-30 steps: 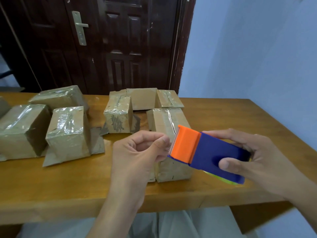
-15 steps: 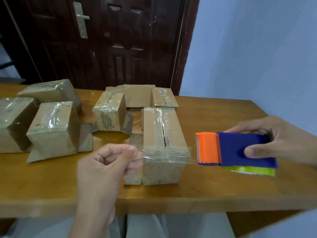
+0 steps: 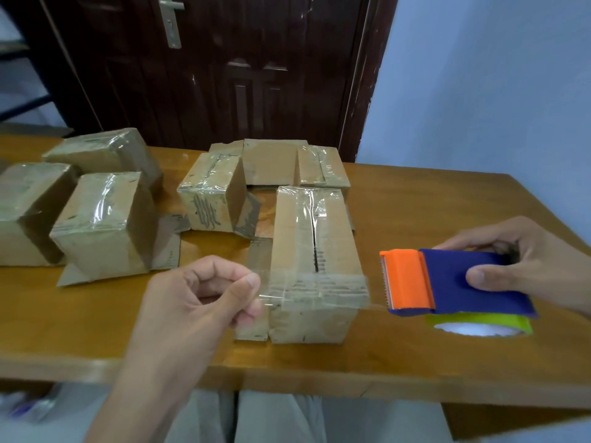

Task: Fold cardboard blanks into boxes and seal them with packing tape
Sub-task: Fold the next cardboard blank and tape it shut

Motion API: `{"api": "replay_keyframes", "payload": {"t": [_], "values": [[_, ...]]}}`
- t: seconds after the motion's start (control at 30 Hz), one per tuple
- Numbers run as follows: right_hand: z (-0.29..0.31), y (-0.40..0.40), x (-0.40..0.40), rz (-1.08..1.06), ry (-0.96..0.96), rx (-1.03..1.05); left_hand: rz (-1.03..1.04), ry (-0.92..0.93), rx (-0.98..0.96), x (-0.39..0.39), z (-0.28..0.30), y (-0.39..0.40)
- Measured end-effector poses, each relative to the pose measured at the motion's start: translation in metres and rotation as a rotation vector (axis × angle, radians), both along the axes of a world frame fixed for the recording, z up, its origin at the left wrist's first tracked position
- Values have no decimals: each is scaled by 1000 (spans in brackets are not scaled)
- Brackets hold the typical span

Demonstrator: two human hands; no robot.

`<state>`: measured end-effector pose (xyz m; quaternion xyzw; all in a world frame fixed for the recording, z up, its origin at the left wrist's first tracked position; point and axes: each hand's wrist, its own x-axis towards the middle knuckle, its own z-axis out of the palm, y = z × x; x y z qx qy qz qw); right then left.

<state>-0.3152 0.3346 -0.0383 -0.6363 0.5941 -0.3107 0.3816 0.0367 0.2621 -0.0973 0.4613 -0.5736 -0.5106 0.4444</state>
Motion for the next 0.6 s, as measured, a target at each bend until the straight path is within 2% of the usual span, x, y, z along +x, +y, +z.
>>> {"api": "replay_keyframes", "payload": {"t": [0.27, 0.6], "values": [[-2, 6, -13, -89, -34, -12, -11, 0, -33, 9, -3, -14], [-18, 2, -16, -74, -86, 5, -46, 74, 54, 9, -19, -14]]}}
